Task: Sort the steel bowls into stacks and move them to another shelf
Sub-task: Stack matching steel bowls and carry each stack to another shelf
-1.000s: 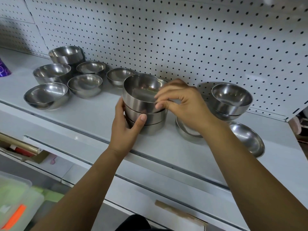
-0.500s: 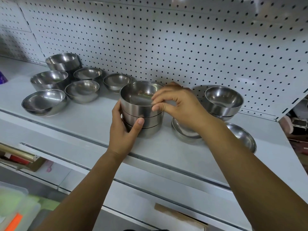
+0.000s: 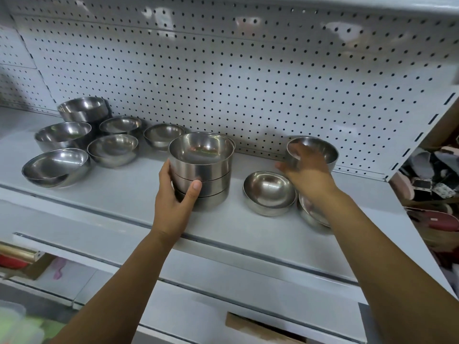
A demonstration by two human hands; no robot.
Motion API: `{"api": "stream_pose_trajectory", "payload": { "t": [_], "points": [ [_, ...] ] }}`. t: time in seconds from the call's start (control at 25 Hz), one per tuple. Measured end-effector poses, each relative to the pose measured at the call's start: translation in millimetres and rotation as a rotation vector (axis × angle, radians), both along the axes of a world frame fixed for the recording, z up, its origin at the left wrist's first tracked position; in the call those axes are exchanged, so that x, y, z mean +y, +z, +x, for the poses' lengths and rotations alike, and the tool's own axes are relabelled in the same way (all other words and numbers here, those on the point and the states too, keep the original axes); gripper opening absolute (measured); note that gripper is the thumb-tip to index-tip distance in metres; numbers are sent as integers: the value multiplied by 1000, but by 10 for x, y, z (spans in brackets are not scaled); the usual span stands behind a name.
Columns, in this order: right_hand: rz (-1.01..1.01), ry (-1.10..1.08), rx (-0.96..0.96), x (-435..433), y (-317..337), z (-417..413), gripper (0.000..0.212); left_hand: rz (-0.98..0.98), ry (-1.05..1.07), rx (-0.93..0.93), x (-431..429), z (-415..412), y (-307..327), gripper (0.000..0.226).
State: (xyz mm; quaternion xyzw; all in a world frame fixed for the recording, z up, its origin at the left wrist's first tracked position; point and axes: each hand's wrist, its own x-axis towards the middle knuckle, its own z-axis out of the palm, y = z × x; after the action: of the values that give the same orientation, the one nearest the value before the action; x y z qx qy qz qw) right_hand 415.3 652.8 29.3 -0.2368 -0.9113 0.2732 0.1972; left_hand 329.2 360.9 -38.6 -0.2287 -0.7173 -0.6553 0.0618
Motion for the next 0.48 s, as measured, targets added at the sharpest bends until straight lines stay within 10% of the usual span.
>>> {"api": "stream_pose_trajectory", "payload": {
  "t": [0.48],
  "points": [
    [92,-117,-139,177,17,-27,54,-5,-10,-18,-18,20,-3,79]
  ]
}}
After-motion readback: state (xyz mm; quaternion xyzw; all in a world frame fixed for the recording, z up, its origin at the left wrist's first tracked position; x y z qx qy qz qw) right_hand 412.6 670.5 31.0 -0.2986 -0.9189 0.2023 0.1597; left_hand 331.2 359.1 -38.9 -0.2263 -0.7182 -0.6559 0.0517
